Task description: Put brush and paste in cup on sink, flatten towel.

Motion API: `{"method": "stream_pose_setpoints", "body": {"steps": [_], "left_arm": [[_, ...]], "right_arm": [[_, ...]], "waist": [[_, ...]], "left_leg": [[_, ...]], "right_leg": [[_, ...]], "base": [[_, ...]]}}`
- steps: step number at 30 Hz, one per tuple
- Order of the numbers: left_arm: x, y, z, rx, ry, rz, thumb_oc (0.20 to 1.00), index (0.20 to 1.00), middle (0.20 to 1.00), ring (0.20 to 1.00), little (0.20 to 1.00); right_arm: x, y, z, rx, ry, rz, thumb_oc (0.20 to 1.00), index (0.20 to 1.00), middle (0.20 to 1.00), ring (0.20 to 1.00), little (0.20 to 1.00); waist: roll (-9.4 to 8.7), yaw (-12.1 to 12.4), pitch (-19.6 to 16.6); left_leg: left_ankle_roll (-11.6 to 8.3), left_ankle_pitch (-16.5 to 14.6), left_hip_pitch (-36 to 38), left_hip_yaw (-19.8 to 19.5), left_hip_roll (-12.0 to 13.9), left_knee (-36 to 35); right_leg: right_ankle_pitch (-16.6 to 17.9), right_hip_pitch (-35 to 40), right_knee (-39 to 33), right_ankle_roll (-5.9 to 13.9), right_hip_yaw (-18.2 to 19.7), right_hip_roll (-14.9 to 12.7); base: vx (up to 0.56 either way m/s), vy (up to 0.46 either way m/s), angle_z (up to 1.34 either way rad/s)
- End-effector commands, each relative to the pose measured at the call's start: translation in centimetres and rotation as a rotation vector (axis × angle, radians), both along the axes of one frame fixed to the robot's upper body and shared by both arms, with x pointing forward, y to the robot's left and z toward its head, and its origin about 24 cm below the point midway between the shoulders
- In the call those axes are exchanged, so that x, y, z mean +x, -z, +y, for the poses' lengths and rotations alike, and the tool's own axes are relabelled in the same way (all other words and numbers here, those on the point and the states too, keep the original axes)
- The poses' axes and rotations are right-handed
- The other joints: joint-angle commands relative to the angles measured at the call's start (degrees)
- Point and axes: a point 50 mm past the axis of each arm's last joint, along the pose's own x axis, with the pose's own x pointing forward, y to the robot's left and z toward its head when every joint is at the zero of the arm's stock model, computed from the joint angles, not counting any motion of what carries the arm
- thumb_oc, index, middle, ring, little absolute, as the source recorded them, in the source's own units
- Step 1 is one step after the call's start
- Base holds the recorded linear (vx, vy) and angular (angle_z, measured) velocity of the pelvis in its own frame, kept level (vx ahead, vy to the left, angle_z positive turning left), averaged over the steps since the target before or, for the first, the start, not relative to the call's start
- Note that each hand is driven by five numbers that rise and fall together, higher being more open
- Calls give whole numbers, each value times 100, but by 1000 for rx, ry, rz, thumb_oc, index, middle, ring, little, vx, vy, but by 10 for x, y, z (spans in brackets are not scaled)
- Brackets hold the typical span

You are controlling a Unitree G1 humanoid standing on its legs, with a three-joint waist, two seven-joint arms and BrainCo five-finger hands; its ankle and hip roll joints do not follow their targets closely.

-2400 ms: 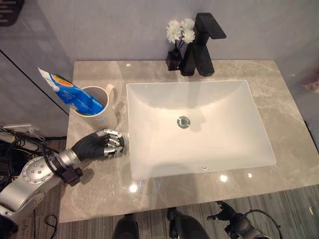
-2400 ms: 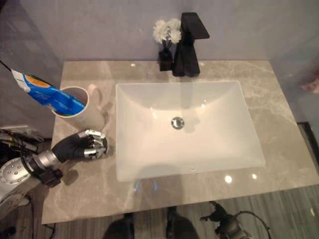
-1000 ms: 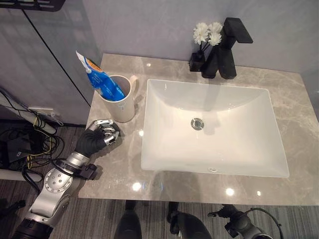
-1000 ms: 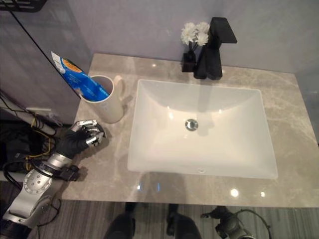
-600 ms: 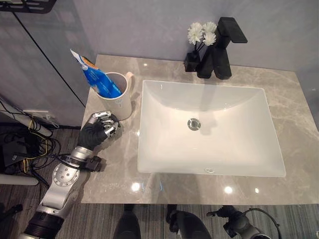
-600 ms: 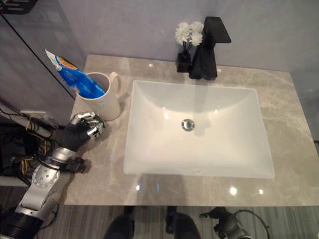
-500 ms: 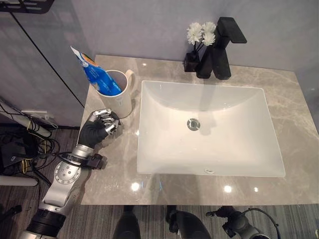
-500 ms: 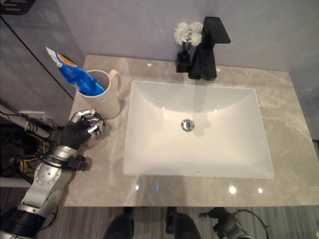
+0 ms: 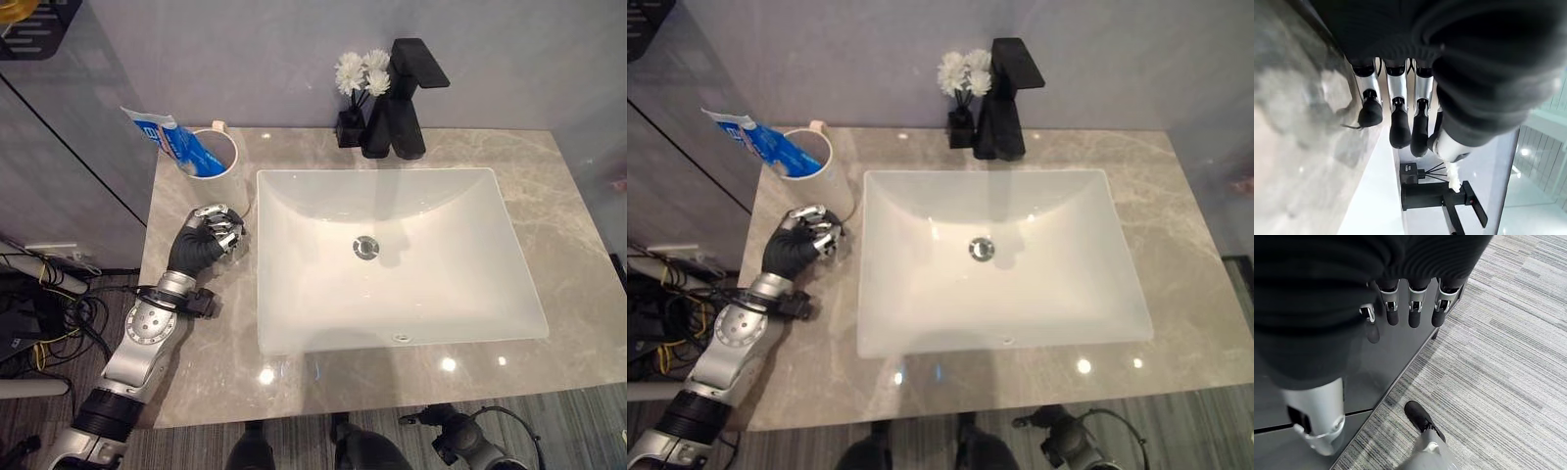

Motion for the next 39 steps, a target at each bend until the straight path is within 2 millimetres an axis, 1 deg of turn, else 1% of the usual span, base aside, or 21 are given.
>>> {"method": "stream_pose_setpoints", "body": {"steps": [1, 3, 6, 11, 14, 16, 17, 21, 25, 28, 29, 31, 32, 39], "left_arm": [[3, 18, 0, -19, -54, 49, 200, 200, 200, 200, 200], [4, 17, 3, -20, -77, 42, 200, 200, 200, 200, 200], [6, 15, 2, -25, -79, 30, 200, 200, 200, 200, 200], [1, 16, 3, -32, -63, 36, 200, 200, 200, 200, 200], [-12, 24, 11, -20, -54, 71, 200, 200, 200, 200, 200], [-23, 30, 24, 1, -86, 102, 200, 200, 200, 200, 200], [-23, 30, 25, 1, -86, 102, 200, 200, 200, 200, 200], [-33, 34, 43, 14, -147, 120, 200, 200, 200, 200, 200], [-36, 32, 53, 16, -194, 116, 200, 200, 200, 200, 200], [-32, 28, 58, 14, -220, 97, 200, 200, 200, 200, 200], [-29, 24, 60, 22, -232, 83, 200, 200, 200, 200, 200], [-27, 23, 59, 22, -230, 80, 200, 200, 200, 200, 200], [-18, 16, 55, 45, -222, 55, 200, 200, 200, 200, 200], [-1, 5, 53, 62, -253, 12, 200, 200, 200, 200, 200]], "right_arm": [[20, -10, 1, -6, 9, -81, 1000, 1000, 1000, 1000, 1000], [21, -10, 1, -6, 8, -83, 1000, 1000, 1000, 1000, 1000], [21, -9, 3, -7, 6, -77, 1000, 1000, 1000, 1000, 1000], [23, -10, 4, 0, 8, -81, 1000, 1000, 1000, 1000, 1000], [16, -7, -1, -7, 24, -54, 1000, 1000, 1000, 1000, 1000], [12, -6, -5, -10, 41, -45, 1000, 1000, 1000, 1000, 1000], [12, -6, -5, -10, 40, -45, 1000, 1000, 1000, 1000, 1000], [11, -7, -9, -9, 47, -51, 1000, 1000, 1000, 1000, 1000], [9, -7, -12, -19, 52, -45, 1000, 1000, 1000, 1000, 1000], [11, -7, -12, -21, 46, -46, 1000, 1000, 1000, 1000, 1000], [12, -8, -12, -17, 40, -51, 1000, 1000, 1000, 1000, 1000], [12, -8, -12, -18, 38, -51, 1000, 1000, 1000, 1000, 1000], [10, -8, -14, -26, 38, -40, 1000, 1000, 1000, 1000, 1000], [11, -10, -16, -20, 34, -51, 1000, 1000, 1000, 1000, 1000]], "waist": [[-149, -157, 115], [-169, -174, 80], [-187, -181, 57], [-179, -165, 49], [-118, -118, 30], [-58, -70, 9], [-59, -74, 6], [-5, -34, -7], [21, -12, -2], [34, -24, 6], [41, -61, 23], [41, -64, 23], [42, -129, 39], [55, -239, 46]], "left_leg": [[-75, -56, 290, 115, 145, 28], [-77, -47, 313, 167, 144, -15], [-69, -49, 334, 206, 135, -60], [-53, -79, 412, 184, 109, -81], [-39, -107, 460, 146, 71, -92], [-31, -110, 478, 130, 49, -112], [-31, -110, 478, 129, 49, -112], [-34, -88, 460, 136, 25, -130], [-34, -67, 431, 142, 7, -146], [-40, -42, 383, 166, 5, -156], [-43, -36, 355, 180, 8, -156], [-43, -32, 346, 190, 11, -156], [-41, -24, 336, 222, 16, -156], [-60, -30, 343, 313, 42, -156]], "right_leg": [[-376, -56, 643, 366, 404, -135], [-321, -49, 559, 375, 459, -130], [-274, -37, 492, 385, 499, -131], [-267, 38, 486, 384, 515, -157], [-263, 119, 447, 384, 482, -192], [-236, 148, 388, 392, 475, -214], [-234, 150, 384, 393, 474, -214], [-163, 172, 264, 407, 481, -234], [-94, 164, 167, 417, 494, -247], [-33, 125, 113, 427, 520, -251], [-13, 82, 100, 430, 544, -240], [-9, 63, 104, 430, 558, -239], [-8, 24, 114, 426, 608, -227], [2, -33, 122, 433, 700, -211]], "base": [[7, 11, -4], [2, 12, -4], [-1, 12, -11], [-2, 11, -4], [0, 0, 0], [-6, 38, 0], [0, 0, 0], [0, 0, 0], [0, 0, 0], [0, 0, 0], [-20, 9, -3], [-4, 2, -9], [24, -3, -7], [16, -3, -5]]}}
